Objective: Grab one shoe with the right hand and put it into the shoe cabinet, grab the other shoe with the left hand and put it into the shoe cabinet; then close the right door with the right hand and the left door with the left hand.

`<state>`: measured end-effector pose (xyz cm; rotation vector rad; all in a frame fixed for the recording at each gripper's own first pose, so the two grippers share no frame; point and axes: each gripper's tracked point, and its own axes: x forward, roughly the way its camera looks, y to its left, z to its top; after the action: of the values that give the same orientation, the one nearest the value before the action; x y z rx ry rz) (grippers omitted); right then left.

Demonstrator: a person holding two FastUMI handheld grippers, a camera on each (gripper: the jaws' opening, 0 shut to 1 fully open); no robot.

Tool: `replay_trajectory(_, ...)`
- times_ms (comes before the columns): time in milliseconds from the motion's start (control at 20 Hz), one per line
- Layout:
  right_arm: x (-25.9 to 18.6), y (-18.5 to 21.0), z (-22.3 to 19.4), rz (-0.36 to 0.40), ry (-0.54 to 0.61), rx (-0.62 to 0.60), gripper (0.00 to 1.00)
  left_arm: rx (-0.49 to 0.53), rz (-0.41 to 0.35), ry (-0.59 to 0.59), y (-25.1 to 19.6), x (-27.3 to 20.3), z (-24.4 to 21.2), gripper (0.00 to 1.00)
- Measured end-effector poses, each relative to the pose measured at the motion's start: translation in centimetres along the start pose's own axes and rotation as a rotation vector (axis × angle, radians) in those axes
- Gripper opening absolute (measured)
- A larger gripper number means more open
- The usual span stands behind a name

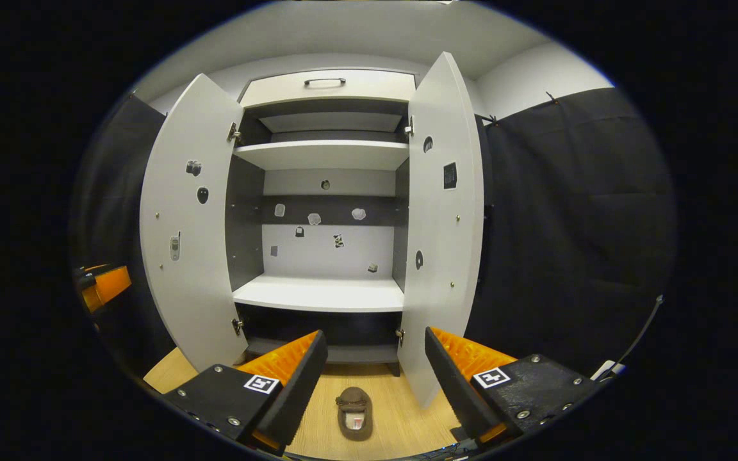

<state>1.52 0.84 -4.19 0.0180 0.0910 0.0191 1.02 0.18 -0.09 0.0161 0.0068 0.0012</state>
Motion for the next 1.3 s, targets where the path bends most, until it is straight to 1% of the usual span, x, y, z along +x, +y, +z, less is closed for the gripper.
replay_trajectory(150, 1.7, -0.2, -3.6, 0.014, 0.076, -0.003, 0.94, 0.004, 0.008, -0.008, -0.5, 0.1, 0.4, 0.99)
replay_trajectory(250, 3.1, -0.4, -6.7, 0.024, 0.132, -0.004, 0.94, -0.001, 0.013, -0.012, -1.1, 0.4, 0.5, 0.94)
replay_trajectory(300, 3.8, -0.5, -8.3, 0.027, 0.160, -0.010, 0.94, 0.000, 0.017, -0.013, -1.4, 0.4, 0.5, 0.94)
replay_trajectory(350, 4.6, -0.8, -10.3, 0.030, 0.192, -0.017, 0.94, 0.004, 0.023, -0.010, -1.8, 0.5, 0.5, 0.97)
replay_trajectory(450, 6.3, -1.0, -14.3, 0.040, 0.267, -0.021, 0.95, 0.016, 0.038, 0.001, -2.3, 0.7, 0.5, 0.94)
replay_trajectory(550, 8.1, -0.9, -18.2, 0.053, 0.336, -0.019, 0.94, 0.022, 0.052, 0.011, -2.6, 1.0, 0.4, 0.97)
replay_trajectory(600, 8.9, -1.0, -20.1, 0.054, 0.361, -0.031, 0.95, 0.019, 0.061, 0.014, -2.7, 1.1, 0.4, 0.94)
replay_trajectory(650, 9.6, -1.1, -22.3, 0.052, 0.396, -0.049, 0.95, 0.014, 0.064, 0.018, -3.0, 1.1, 0.3, 0.96)
replay_trajectory(700, 10.0, -1.1, -24.2, 0.056, 0.421, -0.058, 0.95, 0.012, 0.071, 0.024, -3.0, 1.1, 0.2, 0.96)
replay_trajectory(750, 10.5, -1.0, -26.3, 0.058, 0.452, -0.066, 0.95, 0.016, 0.081, 0.026, -3.0, 1.1, 0.2, 0.94)
replay_trajectory(800, 11.1, -0.8, -28.2, 0.062, 0.483, -0.073, 0.95, 0.024, 0.092, 0.029, -3.0, 1.2, 0.1, 0.99)
replay_trajectory(900, 11.9, -0.4, -32.0, 0.072, 0.550, -0.068, 0.95, 0.034, 0.112, 0.038, -2.9, 1.0, -0.4, 0.94)
replay_trajectory(950, 12.3, -0.4, -33.7, 0.068, 0.575, -0.086, 0.95, 0.037, 0.121, 0.044, -2.9, 0.9, -0.7, 0.95)
replay_trajectory(1000, 12.8, -0.9, -35.2, 0.061, 0.599, -0.112, 0.94, 0.034, 0.132, 0.051, -2.9, 0.8, -1.0, 0.96)
replay_trajectory(1050, 12.9, -0.8, -36.5, 0.074, 0.632, -0.122, 0.94, 0.034, 0.140, 0.060, -2.9, 0.6, -1.4, 0.96)
replay_trajectory(1100, 13.0, -0.6, -37.6, 0.080, 0.656, -0.121, 0.94, 0.037, 0.150, 0.072, -2.8, 0.4, -1.9, 0.96)
replay_trajectory(1150, 13.4, -0.5, -38.6, 0.079, 0.677, -0.117, 0.94, 0.040, 0.159, 0.081, -2.7, 0.4, -2.2, 0.94)
replay_trajectory(1250, 14.1, -0.5, -40.2, 0.074, 0.714, -0.093, 0.93, 0.045, 0.176, 0.095, -2.5, 0.0, -2.7, 0.94)
replay_trajectory(1300, 14.5, -0.6, -40.8, 0.062, 0.726, -0.080, 0.88, 0.046, 0.185, 0.100, -2.3, -0.1, -2.8, 0.94)
